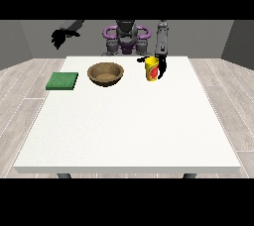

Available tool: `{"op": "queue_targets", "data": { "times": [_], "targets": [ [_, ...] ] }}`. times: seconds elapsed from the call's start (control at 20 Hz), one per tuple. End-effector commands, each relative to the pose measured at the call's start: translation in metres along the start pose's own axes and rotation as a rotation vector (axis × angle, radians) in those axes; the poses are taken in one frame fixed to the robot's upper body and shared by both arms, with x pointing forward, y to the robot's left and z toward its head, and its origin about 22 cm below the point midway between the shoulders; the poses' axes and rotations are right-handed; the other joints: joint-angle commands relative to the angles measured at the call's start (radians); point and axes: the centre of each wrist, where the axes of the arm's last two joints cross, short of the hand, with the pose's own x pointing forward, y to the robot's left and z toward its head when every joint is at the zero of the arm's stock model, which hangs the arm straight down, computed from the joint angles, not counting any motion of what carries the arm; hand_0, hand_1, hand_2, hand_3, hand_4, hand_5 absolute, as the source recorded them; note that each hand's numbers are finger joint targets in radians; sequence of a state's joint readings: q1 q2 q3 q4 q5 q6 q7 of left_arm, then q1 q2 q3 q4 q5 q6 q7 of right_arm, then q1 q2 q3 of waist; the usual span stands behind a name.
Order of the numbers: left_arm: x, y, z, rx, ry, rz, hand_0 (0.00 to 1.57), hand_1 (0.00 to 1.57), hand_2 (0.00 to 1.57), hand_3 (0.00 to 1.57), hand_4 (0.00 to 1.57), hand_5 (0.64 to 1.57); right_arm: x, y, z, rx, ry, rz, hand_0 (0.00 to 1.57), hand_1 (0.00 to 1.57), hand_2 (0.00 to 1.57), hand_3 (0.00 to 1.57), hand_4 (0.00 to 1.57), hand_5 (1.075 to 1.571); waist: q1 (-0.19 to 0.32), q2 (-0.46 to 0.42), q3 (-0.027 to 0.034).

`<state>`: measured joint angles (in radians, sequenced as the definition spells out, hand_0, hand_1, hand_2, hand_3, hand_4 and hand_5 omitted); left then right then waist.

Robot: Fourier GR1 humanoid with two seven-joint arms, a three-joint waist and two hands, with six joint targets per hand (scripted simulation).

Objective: Pick the cup and pour the ball into the bowl, then pick the bowl and place it on the pad

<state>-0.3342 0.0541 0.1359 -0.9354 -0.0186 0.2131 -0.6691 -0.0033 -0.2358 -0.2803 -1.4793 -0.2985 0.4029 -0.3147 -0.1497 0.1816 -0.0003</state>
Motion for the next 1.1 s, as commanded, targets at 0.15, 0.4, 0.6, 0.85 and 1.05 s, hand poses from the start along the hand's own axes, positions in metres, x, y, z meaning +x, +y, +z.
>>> {"op": "queue_targets", "data": {
  "times": [0.15, 0.4, 0.6, 0.85, 1.05],
  "targets": [
    [-0.017, -0.006, 0.005, 0.002, -0.01, -0.195, 1.3, 1.3, 1.57, 1.57, 1.15, 1.561, -0.003, -0.02, 0.005, -0.007, -0.017, -0.022, 0.0, 0.0, 0.0, 0.0, 0.22, 1.57, -0.024, 0.032, 0.0003],
    [-0.025, -0.019, 0.008, 0.024, 0.021, -0.281, 1.3, 1.3, 1.57, 1.57, 1.21, 1.556, 0.006, -0.027, 0.013, 0.017, 0.04, -0.028, 0.0, 0.0, 0.0, 0.0, 0.34, 1.569, -0.044, -0.024, 0.0],
    [-0.011, -0.025, -0.01, -0.044, 0.019, -0.471, 1.32, 1.32, 1.57, 1.57, 1.21, 1.561, 0.015, -0.051, 0.005, -0.027, 0.139, -0.028, 0.0, 0.0, 0.0, 0.0, 0.4, 1.571, -0.015, -0.148, 0.0016],
    [0.009, -0.062, -0.037, -0.155, -0.005, -0.707, 1.33, 1.33, 1.57, 1.57, 1.22, 1.555, 0.023, -0.058, -0.017, -0.058, 0.209, 0.016, 0.0, 0.0, 0.0, 0.0, 0.54, 1.57, 0.024, -0.234, 0.0038],
    [0.006, -0.028, -0.06, -0.208, -0.102, -1.065, 1.27, 1.27, 1.57, 1.54, 1.17, 1.564, 0.02, -0.054, -0.021, -0.076, 0.219, 0.017, 0.0, 0.0, 0.0, 0.0, 0.6, 1.567, 0.016, -0.23, 0.0074]
  ]
}}
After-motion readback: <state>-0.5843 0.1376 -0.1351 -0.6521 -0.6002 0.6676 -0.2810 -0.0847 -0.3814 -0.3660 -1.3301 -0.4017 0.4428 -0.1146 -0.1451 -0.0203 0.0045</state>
